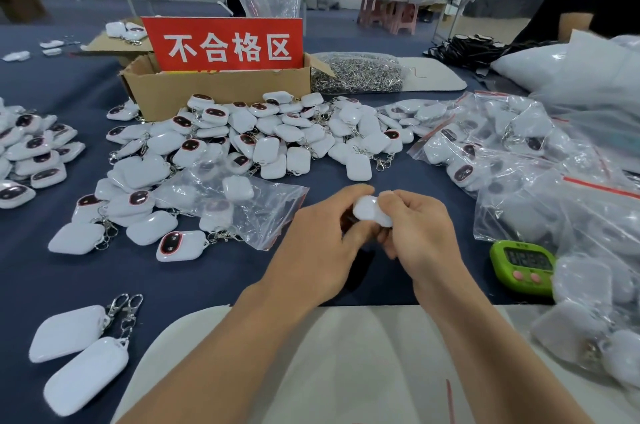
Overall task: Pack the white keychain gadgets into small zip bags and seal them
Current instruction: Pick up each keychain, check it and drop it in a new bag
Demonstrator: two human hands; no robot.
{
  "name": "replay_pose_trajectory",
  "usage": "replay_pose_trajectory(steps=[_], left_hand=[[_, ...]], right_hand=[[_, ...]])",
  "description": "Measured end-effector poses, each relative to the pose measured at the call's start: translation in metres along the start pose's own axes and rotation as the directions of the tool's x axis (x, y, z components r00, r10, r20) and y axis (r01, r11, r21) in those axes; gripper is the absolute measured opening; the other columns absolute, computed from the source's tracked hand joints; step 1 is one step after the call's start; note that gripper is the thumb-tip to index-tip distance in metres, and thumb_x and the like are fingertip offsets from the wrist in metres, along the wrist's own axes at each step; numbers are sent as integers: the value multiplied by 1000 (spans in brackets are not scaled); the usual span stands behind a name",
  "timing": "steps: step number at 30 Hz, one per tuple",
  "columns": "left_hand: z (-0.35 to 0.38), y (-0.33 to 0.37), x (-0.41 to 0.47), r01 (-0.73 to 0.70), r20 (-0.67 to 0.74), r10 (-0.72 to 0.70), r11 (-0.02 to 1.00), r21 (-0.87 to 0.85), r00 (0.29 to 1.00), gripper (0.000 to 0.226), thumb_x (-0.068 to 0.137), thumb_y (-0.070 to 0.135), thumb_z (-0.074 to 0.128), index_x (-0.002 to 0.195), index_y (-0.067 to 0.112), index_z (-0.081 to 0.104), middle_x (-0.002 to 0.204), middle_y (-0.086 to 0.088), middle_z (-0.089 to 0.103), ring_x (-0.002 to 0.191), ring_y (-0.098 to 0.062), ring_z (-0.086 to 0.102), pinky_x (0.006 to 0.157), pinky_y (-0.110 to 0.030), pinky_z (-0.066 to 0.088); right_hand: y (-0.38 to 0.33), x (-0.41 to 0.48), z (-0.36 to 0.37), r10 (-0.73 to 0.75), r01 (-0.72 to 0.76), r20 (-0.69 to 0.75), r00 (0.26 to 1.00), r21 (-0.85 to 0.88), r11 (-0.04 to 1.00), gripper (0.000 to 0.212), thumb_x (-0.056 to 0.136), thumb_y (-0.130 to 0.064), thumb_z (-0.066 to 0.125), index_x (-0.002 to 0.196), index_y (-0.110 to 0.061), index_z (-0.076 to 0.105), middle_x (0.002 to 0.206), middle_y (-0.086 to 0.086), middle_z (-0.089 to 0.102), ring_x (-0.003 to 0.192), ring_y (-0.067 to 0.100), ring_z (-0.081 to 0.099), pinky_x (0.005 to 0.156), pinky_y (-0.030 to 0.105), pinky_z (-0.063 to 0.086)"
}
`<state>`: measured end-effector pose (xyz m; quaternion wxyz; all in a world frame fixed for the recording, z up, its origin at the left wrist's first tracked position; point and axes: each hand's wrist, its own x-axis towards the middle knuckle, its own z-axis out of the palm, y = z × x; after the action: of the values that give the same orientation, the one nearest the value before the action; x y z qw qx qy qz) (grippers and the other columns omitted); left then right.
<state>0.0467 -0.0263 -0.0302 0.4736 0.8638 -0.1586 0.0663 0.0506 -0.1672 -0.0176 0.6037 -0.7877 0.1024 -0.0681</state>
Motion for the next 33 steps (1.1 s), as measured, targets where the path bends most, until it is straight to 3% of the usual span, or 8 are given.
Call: replay_pose_trajectory(steps=[2, 7, 12, 17, 22, 27, 30, 33], left_hand=[[-1, 2, 0, -6, -39, 8, 998, 57, 999, 18, 102, 46, 56, 111, 37, 67, 89, 16, 72, 86, -6, 66, 75, -27, 50], [-3, 6, 0, 107, -120, -87, 981, 164, 989, 54, 101, 62, 33, 78, 22, 62, 68, 4, 64, 72, -18, 61, 70, -45, 50], [-24, 14, 10, 101, -175, -28, 899, 426, 984, 28, 99, 54, 47, 110, 34, 64, 82, 5, 68, 84, -22, 62, 67, -34, 41], [-59, -6, 12, 197, -156, -121, 552, 810, 980, 49, 93, 48, 56, 136, 27, 45, 93, -1, 67, 85, -28, 60, 61, -32, 25], [-60, -9, 13, 197, -82, -198, 680, 706, 977, 36, 96, 28, 50, 131, 34, 53, 114, -4, 69, 103, -31, 62, 71, -35, 33], [-43, 5, 12, 63, -30, -55, 929, 364, 998, 31, 90, 21, 54, 112, 42, 62, 74, 11, 67, 75, -13, 64, 64, -34, 49], [-30, 13, 8, 2, -48, 4, 991, 135, 999, 42, 87, 15, 55, 117, 44, 63, 68, 16, 67, 61, -6, 64, 57, -16, 45], [-23, 11, 7, 11, -141, -3, 998, 62, 990, 48, 89, 17, 56, 130, 41, 61, 63, 17, 64, 63, -5, 61, 64, -22, 46]], right_hand=[[-2, -2, 1, -27, 27, 1, 1000, 5, 1000, 31, 87, -46, 55, 74, -24, 73, 60, -2, 65, 55, 15, 55, 62, 39, 45], [-5, -6, -2, -221, 224, 70, 973, -37, 974, 23, 86, -41, 57, 73, -38, 75, 58, -12, 65, 53, 2, 54, 58, 19, 43], [-2, -4, -2, -183, 177, -17, 983, -179, 968, 31, 99, -28, 60, 71, -26, 73, 61, -3, 67, 54, 6, 58, 51, 21, 43], [-3, -7, -1, -132, 126, -22, 991, -190, 974, 36, 94, -38, 63, 70, -11, 66, 65, 12, 61, 48, 7, 36, 46, 19, 34], [-2, -11, 5, -165, 168, 33, 986, -127, 977, 24, 90, -44, 66, 76, -25, 73, 64, 9, 61, 50, 6, 39, 48, 18, 35], [-7, -12, 7, -136, 119, 135, 982, 130, 984, 18, 85, -26, 59, 83, -31, 76, 66, 2, 70, 50, 13, 51, 55, 30, 43], [-6, -10, 5, -175, 167, 95, 980, 84, 982, 16, 86, -27, 58, 83, -28, 74, 63, 1, 68, 50, 13, 49, 56, 33, 43], [-4, -10, 2, -213, 213, 74, 974, 9, 977, 14, 88, -26, 61, 84, -29, 74, 57, 3, 63, 51, 10, 46, 53, 23, 41]])
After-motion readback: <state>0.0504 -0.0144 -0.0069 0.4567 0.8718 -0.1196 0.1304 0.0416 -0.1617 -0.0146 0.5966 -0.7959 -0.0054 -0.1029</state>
